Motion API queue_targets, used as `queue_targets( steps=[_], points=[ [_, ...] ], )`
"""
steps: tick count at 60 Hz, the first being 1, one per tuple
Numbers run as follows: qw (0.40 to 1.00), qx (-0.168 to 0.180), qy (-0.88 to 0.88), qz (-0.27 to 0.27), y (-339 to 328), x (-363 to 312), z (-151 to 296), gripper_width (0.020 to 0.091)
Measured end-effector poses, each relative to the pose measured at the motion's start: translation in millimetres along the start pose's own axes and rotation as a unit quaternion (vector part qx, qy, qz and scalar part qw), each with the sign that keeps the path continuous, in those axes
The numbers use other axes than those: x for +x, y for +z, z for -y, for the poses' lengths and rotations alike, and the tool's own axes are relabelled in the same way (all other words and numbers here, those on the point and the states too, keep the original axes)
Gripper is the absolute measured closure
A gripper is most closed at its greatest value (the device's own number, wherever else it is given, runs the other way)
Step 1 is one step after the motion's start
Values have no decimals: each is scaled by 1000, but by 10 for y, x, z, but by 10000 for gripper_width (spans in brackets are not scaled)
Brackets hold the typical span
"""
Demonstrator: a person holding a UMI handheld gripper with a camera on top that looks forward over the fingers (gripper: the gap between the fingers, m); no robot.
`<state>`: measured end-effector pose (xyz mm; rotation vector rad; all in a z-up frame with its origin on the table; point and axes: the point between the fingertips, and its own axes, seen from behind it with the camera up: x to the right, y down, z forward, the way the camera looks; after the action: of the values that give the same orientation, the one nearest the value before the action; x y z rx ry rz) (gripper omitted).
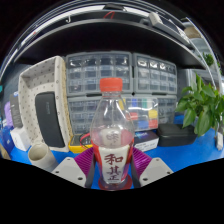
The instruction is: Pour water
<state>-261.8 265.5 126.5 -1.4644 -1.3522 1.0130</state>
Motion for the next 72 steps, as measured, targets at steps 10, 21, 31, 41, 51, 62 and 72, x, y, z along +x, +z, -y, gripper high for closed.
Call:
queue_targets(
  steps=[10,21,31,41,51,62,72],
  points=[
    [999,-37,6,-7,-250,21,-212,314],
    [996,-86,12,-4,-1021,-107,-568,323],
    [995,-100,2,-3,-1646,-285,-207,321],
    [997,-66,-2,33,-1969,-694,648,323],
    [997,-40,-8,73,-2236,-1114,1216,321],
    [994,-43,-25,93,-2494,-1347,1306,319],
    [993,-58,-32,97,-2627,-1406,1129,320]
  ],
)
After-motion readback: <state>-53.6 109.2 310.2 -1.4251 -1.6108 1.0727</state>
